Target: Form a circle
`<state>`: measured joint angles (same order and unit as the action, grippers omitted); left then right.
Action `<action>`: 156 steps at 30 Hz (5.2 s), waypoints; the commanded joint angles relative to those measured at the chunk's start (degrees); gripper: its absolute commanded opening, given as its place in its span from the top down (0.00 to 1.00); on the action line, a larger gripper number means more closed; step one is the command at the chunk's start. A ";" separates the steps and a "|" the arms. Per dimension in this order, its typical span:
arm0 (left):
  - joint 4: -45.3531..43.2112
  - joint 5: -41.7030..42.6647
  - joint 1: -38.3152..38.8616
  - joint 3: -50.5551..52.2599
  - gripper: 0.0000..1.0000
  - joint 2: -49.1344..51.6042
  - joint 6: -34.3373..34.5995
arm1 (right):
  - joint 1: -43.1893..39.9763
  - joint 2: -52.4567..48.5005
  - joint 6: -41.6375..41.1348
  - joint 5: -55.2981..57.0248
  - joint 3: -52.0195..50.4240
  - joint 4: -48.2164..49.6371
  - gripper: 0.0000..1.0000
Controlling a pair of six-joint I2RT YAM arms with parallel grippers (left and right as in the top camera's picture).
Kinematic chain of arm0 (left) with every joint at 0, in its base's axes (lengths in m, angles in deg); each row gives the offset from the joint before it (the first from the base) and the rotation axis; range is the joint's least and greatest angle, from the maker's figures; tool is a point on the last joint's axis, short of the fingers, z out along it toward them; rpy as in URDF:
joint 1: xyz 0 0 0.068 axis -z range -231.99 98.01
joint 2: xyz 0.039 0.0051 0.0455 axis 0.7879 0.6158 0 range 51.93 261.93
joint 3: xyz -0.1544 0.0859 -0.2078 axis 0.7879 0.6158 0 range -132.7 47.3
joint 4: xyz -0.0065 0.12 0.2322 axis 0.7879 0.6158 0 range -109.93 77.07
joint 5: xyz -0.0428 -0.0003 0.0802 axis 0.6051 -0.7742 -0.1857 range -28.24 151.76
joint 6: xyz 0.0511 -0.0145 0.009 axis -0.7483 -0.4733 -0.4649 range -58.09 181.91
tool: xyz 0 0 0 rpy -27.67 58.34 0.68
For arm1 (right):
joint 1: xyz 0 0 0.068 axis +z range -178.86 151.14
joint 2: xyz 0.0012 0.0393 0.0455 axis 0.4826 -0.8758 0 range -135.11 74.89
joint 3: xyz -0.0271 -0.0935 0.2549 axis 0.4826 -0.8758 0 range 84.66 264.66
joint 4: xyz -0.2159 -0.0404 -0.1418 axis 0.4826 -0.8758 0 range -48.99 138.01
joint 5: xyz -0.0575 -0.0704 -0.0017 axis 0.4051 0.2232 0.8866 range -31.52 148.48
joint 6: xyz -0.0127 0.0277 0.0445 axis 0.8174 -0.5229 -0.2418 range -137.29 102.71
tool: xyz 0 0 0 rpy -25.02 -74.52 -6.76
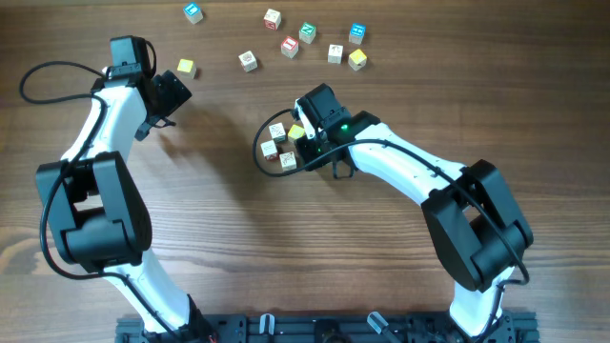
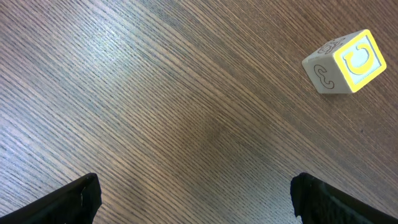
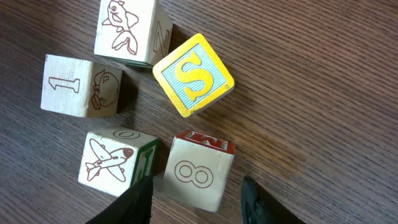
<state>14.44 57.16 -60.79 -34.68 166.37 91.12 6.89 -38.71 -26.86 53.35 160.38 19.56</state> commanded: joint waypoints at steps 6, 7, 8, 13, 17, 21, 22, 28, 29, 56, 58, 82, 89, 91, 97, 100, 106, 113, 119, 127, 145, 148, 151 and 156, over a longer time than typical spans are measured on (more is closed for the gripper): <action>-0.04 0.07 -0.07 -0.59 0.00 -0.94 -0.42 | 0.07 -1.42 -5.66 2.47 -0.48 3.74 0.56; -0.04 0.07 -0.07 -0.59 0.00 -0.94 -0.44 | 0.04 -1.42 -5.88 2.51 -0.48 4.31 0.56; -0.04 0.07 -0.07 -0.59 0.00 -0.94 -0.44 | -0.04 -1.42 -6.27 2.60 -0.48 4.46 0.57; -0.04 0.07 -0.07 -0.59 0.00 -0.94 -0.44 | -1.66 -1.42 -12.22 7.04 -0.48 4.26 0.64; -0.04 0.07 -0.07 -0.59 0.00 -0.94 -0.44 | -2.89 -1.42 -14.62 8.28 -0.48 3.50 0.71; -0.04 0.07 -0.07 -0.59 0.00 -0.94 -0.44 | -2.99 -1.42 -14.64 7.58 -0.48 0.44 0.78; -0.04 0.07 -0.07 -0.59 0.00 -0.94 -0.44 | -2.99 -1.42 -14.62 6.64 -0.48 -0.15 0.79; -0.07 0.07 -0.07 -0.59 0.00 -0.94 -0.44 | -2.97 -1.42 -14.40 1.57 -0.48 -0.79 0.78; -0.04 0.07 -0.07 -0.59 0.00 -0.94 -0.44 | -2.97 -1.42 -14.43 1.55 -0.48 -0.76 0.78; -0.04 0.07 -0.07 -0.59 0.00 -0.94 -0.44 | -2.97 -1.42 -14.47 4.13 -0.48 1.16 0.77; -0.04 0.07 -0.07 -0.59 0.00 -0.94 -0.44 | -2.97 -1.42 -14.43 1.97 -0.48 0.87 0.77; -0.04 0.07 -0.07 -0.59 0.00 -0.94 -0.44 | -2.91 -1.42 -14.60 5.07 -0.48 0.55 0.96; -0.04 0.07 -0.07 -0.59 0.00 -0.94 -0.42 | -2.75 -1.42 -14.58 -0.31 -0.48 0.98 0.96; -0.04 0.07 -0.07 -0.59 0.00 -0.94 -0.44 | -2.71 -1.42 -14.60 -0.81 -0.48 1.01 0.96; -0.04 0.07 -0.07 -0.59 0.00 -0.94 -0.44 | -2.71 -1.42 -14.60 -1.01 -0.48 1.62 0.96; -0.04 0.07 -0.07 -0.59 0.00 -0.94 -0.44 | -2.71 -1.42 -14.58 -1.01 -0.48 1.86 0.96; -0.04 0.07 -0.07 -0.59 0.00 -0.94 -0.44 | -2.71 -1.42 -14.60 -1.46 -0.48 1.88 0.96; -0.04 0.07 -0.07 -0.59 0.00 -0.94 -0.44 | -2.71 -1.42 -14.58 -2.67 -0.48 1.99 0.96; -0.04 0.07 -0.07 -0.59 0.00 -0.94 -0.44 | -2.71 -1.42 -14.58 1.38 -0.48 3.17 0.96; -0.04 0.07 -0.07 -0.59 0.00 -0.94 -0.44 | -2.71 -1.49 -14.38 2.73 -0.48 1.57 0.96; -0.04 0.07 -0.07 -0.59 0.00 -0.94 -0.42 | -2.71 -3.69 -12.17 2.49 -0.48 2.95 0.95; -0.04 0.07 -0.07 -0.59 0.00 -0.94 -0.44 | -2.73 -3.69 -11.39 1.99 -0.48 4.11 0.95; -0.04 0.07 -0.07 -0.59 0.00 -0.94 -0.44 | -2.71 -3.69 -8.39 -0.28 -0.48 4.83 0.95; -0.04 0.07 -0.07 -0.59 0.00 -0.94 -0.44 | -2.73 -3.69 -6.86 -0.72 -0.48 5.27 0.94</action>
<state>14.44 57.16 -60.79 -34.66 166.37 91.12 3.94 -41.71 -36.26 53.96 160.12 24.17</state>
